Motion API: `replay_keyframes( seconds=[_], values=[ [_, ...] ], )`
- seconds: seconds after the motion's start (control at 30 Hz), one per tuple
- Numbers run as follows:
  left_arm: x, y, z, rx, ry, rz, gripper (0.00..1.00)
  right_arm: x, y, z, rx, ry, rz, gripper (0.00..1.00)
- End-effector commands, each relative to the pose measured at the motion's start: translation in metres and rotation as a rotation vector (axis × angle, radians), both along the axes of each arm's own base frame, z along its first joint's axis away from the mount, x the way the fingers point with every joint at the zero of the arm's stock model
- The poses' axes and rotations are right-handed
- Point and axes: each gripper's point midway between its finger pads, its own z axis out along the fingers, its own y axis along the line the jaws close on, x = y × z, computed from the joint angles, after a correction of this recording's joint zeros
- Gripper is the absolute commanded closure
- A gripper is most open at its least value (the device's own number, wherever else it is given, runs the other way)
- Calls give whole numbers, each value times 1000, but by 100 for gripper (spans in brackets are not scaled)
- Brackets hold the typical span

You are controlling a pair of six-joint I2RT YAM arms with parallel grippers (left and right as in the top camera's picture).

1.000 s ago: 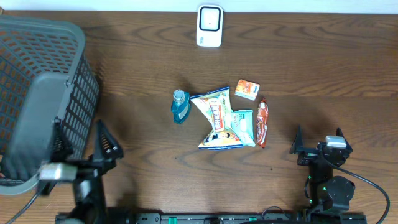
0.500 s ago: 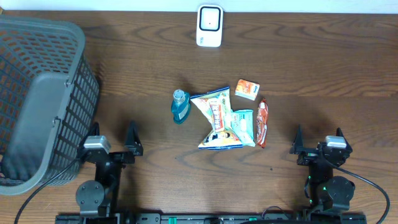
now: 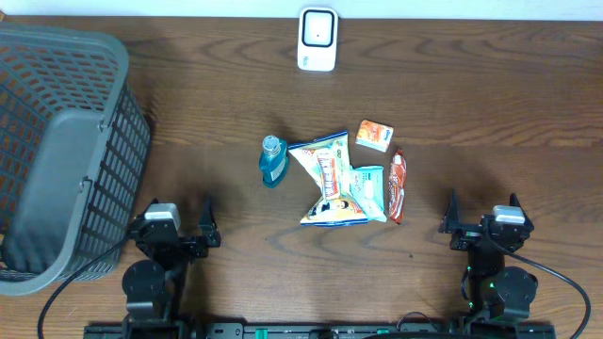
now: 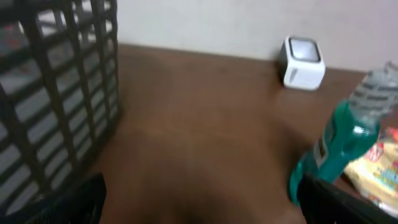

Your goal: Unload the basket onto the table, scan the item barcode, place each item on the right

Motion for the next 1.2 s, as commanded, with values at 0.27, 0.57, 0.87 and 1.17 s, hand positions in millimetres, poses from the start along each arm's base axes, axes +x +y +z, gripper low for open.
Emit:
replay_keyframes(
  seconds=[0.27,0.57,0.87,1.17],
  values=[
    [-5,-2,-19,11,79,-14,2,0,-1,-1,-12,3,-4,1],
    [-5,-2,-20,11,82,-14,2,0,-1,-1,-12,3,-4,1],
    [-5,-2,-20,11,82,-14,2,0,-1,-1,-12,3,-4,1],
    [-5,-2,-20,11,82,-14,2,1,17,18,37,-75,98,1]
  ],
)
